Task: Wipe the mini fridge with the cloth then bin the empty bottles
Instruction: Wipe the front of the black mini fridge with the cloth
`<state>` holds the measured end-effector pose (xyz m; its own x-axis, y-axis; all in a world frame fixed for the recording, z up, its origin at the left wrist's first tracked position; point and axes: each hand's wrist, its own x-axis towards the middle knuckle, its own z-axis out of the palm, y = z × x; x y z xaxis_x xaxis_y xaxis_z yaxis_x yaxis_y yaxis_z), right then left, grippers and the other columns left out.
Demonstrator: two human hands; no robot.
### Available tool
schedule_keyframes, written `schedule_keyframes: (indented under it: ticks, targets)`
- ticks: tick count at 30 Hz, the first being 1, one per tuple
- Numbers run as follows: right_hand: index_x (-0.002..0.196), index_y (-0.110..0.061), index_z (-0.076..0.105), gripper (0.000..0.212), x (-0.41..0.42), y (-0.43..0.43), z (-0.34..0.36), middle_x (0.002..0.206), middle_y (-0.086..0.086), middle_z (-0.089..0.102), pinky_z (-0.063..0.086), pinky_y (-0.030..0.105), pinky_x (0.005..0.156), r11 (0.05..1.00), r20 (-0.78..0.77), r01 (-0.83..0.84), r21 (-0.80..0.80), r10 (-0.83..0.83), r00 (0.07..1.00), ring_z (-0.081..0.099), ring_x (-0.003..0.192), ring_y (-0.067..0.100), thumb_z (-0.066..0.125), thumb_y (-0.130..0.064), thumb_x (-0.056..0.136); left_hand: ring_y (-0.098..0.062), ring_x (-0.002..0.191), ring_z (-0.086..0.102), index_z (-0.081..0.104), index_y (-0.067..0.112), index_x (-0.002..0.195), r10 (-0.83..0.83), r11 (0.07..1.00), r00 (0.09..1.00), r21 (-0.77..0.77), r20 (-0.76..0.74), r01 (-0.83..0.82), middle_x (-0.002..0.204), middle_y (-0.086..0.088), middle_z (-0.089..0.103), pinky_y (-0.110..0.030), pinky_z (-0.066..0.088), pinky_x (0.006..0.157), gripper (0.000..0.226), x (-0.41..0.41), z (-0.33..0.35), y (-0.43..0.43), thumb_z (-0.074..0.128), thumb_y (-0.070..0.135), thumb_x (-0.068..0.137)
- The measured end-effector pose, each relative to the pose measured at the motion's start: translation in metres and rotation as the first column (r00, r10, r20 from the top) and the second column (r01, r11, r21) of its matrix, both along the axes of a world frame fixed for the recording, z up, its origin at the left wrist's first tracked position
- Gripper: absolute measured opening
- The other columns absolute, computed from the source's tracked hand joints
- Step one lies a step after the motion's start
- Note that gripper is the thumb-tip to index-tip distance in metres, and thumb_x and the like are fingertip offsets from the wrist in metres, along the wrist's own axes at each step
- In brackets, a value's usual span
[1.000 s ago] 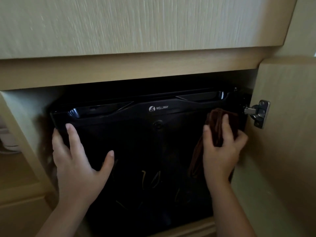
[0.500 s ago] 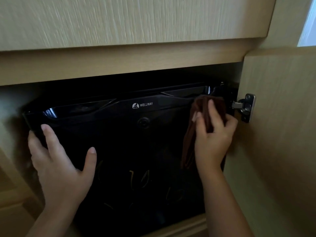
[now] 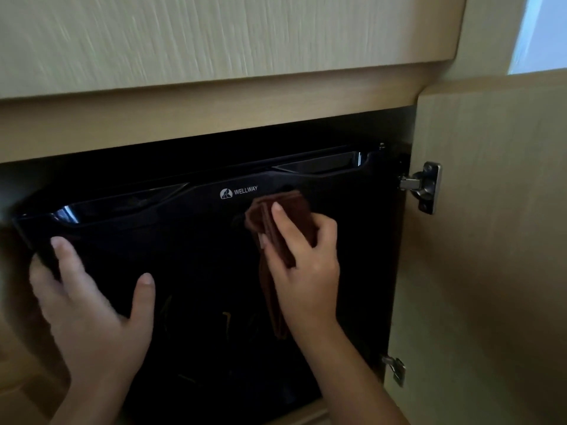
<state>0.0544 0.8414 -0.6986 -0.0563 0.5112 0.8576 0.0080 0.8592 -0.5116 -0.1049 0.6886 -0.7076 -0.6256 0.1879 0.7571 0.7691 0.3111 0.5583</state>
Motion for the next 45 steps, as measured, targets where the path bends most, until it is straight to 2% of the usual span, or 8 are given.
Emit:
schedule_keyframes:
  ticks: [7,17,23,26,34,39,42,45]
  targets:
    - [0.124,-0.021,0.056,0.041,0.045,0.06,0.023,0.107,-0.001,0.039,0.033,-0.004,0.081,0.877,-0.288,0.043,-0.479,-0.203,0.936,0.049,0.098,0.009,0.065,-0.018,0.084,-0.039,0.135,0.021,-0.001,0.031,0.145,-0.006,0.999,1.0,-0.035,-0.001,0.006,0.15,-0.021,0.014,-0.06,0.028,0.104,0.096,0.018,0.01,0.002,0.042,0.068,0.069]
    - [0.124,-0.032,0.053,0.044,-0.007,-0.017,-0.011,0.112,0.003,0.042,0.045,0.02,0.086,0.998,0.066,0.021,-0.057,-0.017,0.998,0.054,0.095,0.017,0.057,-0.036,0.081,-0.048,0.131,0.02,0.006,0.019,0.145,0.008,1.0,0.999,-0.027,0.04,-0.007,0.148,-0.03,0.009,-0.062,0.026,0.102,0.093,0.042,0.024,0.002,0.044,0.057,0.069]
    - [0.123,-0.029,0.053,0.042,0.029,0.026,0.024,0.108,-0.002,0.036,0.028,-0.008,0.079,0.901,-0.196,-0.009,-0.434,-0.084,0.977,0.044,0.086,-0.003,0.065,-0.021,0.084,-0.04,0.135,0.016,0.004,0.018,0.147,-0.072,0.996,0.995,-0.054,0.075,0.076,0.15,-0.025,0.009,-0.05,0.022,0.104,0.098,0.046,0.03,-0.006,0.039,0.062,0.067]
    - [0.124,-0.025,0.055,0.04,0.022,0.013,0.024,0.112,-0.003,0.034,0.029,-0.008,0.078,0.918,-0.177,0.008,-0.398,-0.085,0.981,0.046,0.087,-0.012,0.063,-0.023,0.085,-0.038,0.136,0.015,-0.001,0.026,0.147,-0.076,0.985,0.995,-0.148,0.063,0.085,0.149,-0.025,0.013,-0.05,0.023,0.104,0.096,0.039,0.028,-0.015,0.038,0.064,0.068]
    - [0.126,-0.025,0.055,0.046,-0.033,-0.061,-0.006,0.11,0.0,0.037,0.046,0.022,0.078,0.998,0.109,-0.02,-0.055,0.026,0.994,0.052,0.09,0.014,0.066,-0.027,0.081,-0.025,0.135,0.023,-0.005,0.043,0.142,-0.122,0.966,0.993,-0.23,0.004,0.12,0.148,-0.012,0.022,-0.036,0.028,0.098,0.083,0.029,0.023,-0.035,0.038,0.061,0.073]
    - [0.123,-0.023,0.054,0.045,-0.014,-0.035,-0.004,0.109,0.002,0.035,0.028,-0.004,0.087,0.994,-0.019,-0.021,-0.106,0.019,1.0,0.041,0.091,-0.001,0.068,-0.02,0.08,0.005,0.126,0.016,-0.007,0.038,0.144,-0.121,0.973,0.992,-0.194,0.018,0.122,0.146,0.014,0.018,-0.019,0.026,0.093,0.087,0.031,0.023,-0.038,0.036,0.062,0.072]
    - [0.121,-0.031,0.049,0.044,-0.008,-0.025,0.008,0.109,0.001,0.034,0.029,-0.006,0.08,0.972,-0.105,-0.036,-0.231,0.012,0.994,0.042,0.083,-0.005,0.067,-0.019,0.082,0.019,0.12,0.006,-0.012,0.041,0.141,-0.159,0.969,0.987,-0.183,0.037,0.163,0.13,0.044,-0.001,0.006,0.017,0.082,0.087,0.027,0.024,-0.044,0.037,0.063,0.072]
    - [0.122,-0.031,0.049,0.043,-0.019,-0.037,0.006,0.109,0.001,0.033,0.031,-0.006,0.08,0.974,-0.128,-0.036,-0.224,0.007,0.992,0.043,0.083,-0.007,0.065,-0.02,0.084,0.016,0.126,0.009,-0.012,0.048,0.136,-0.215,0.96,0.971,-0.16,0.106,0.23,0.131,0.043,-0.001,0.005,0.017,0.083,0.082,0.024,0.02,-0.051,0.045,0.055,0.077]
